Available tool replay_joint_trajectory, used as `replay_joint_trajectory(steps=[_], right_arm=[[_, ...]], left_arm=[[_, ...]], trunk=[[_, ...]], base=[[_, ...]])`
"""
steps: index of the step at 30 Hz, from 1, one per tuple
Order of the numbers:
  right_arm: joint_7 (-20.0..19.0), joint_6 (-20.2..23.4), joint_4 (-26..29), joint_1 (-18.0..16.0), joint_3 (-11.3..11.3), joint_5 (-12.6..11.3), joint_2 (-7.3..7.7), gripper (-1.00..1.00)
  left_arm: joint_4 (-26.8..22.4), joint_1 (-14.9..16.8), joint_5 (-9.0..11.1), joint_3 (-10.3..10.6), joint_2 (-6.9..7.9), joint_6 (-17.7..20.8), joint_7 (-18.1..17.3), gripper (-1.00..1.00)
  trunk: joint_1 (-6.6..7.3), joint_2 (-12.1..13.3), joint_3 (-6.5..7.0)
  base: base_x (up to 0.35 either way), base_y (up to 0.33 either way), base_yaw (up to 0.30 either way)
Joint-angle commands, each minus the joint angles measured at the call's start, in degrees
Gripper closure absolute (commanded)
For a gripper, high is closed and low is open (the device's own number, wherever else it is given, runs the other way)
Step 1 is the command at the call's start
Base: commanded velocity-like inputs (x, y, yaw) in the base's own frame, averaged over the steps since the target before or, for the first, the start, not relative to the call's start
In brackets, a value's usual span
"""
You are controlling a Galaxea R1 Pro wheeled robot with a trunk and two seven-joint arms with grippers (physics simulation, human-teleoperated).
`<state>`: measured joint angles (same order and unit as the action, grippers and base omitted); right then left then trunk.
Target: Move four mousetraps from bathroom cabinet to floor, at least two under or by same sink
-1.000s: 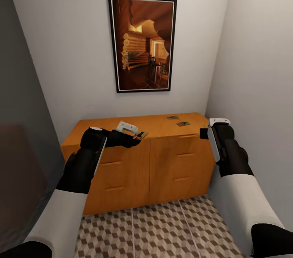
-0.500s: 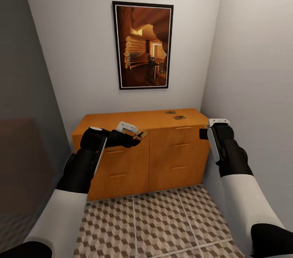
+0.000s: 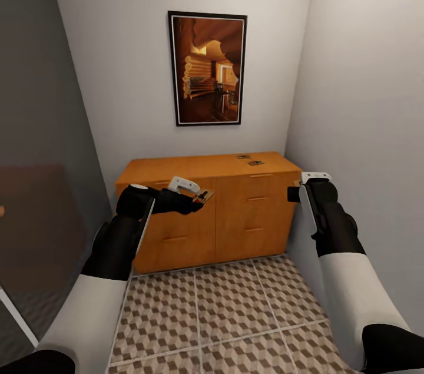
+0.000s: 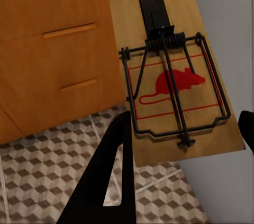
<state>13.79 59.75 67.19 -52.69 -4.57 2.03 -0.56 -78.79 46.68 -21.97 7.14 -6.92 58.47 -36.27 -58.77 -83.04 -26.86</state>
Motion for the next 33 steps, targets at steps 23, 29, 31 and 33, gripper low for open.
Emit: replay_joint_trajectory(steps=[23, 29, 31, 33], right_arm=[[0.7, -23.6, -25.1, 0.0, 0.0, 0.8, 0.15, 1.0], [0.8, -29.4, -29.0, 0.0, -0.1, 0.8, -0.42, 1.0], [0.8, -36.4, -34.6, 0.0, 0.0, 0.8, -2.67, 1.0], [0.8, -40.3, -38.2, 0.0, 0.2, 1.0, -4.39, 1.0]], left_arm=[[21.2, 0.1, -0.3, -0.6, -0.95, -16.1, 10.8, 1.0], [30.7, 0.1, 7.8, -1.3, -1.68, -28.5, 20.5, 1.0], [37.4, 0.2, 11.5, -2.0, -0.58, -35.3, 23.6, 1.0], [40.9, 0.3, 11.9, -2.1, -0.46, -38.1, 23.9, 1.0]], trunk=[[0.04, 0.0, -0.07], [0.04, 0.0, -0.07], [0.04, 0.0, -0.07], [0.04, 0.0, -0.07]], base=[[-0.117, 0.0, 0.0], [0.0, 0.0, 0.0], [0.0, 0.0, 0.0], [0.0, 0.0, 0.0]])
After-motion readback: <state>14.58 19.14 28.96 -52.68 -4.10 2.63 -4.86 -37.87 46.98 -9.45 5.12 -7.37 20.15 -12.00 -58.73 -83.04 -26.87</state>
